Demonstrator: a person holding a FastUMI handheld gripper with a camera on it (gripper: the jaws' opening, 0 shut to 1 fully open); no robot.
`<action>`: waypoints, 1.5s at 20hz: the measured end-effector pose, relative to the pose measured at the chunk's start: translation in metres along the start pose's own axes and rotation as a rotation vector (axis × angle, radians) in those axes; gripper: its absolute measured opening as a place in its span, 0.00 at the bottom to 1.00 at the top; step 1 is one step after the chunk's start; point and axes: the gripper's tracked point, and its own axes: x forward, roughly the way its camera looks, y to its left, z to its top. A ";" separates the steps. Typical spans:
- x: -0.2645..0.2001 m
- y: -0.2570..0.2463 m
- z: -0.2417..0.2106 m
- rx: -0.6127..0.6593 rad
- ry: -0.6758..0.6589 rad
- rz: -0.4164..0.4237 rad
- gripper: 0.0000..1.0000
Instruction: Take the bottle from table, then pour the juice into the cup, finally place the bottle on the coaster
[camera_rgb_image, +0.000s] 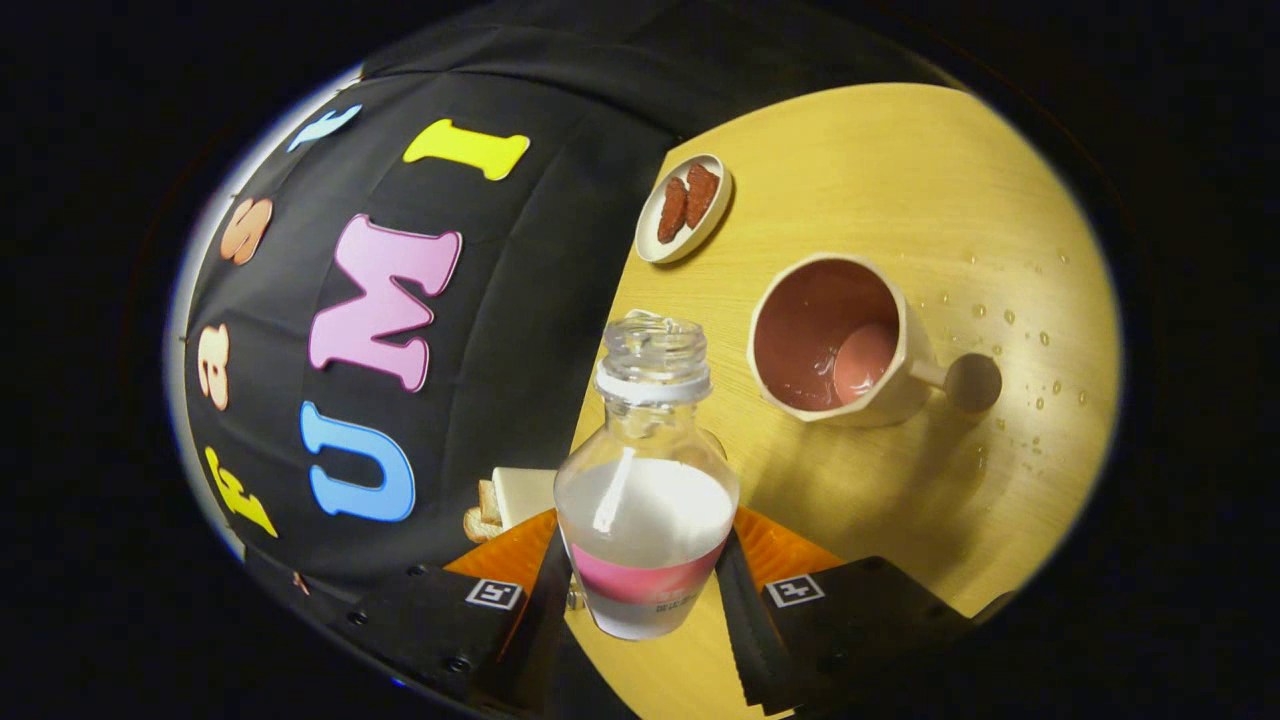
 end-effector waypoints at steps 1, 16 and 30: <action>0.002 0.001 0.002 0.039 -0.003 0.000 0.73; 0.009 0.013 0.015 0.464 0.026 0.000 0.73; 0.013 0.023 0.025 0.710 0.034 0.003 0.73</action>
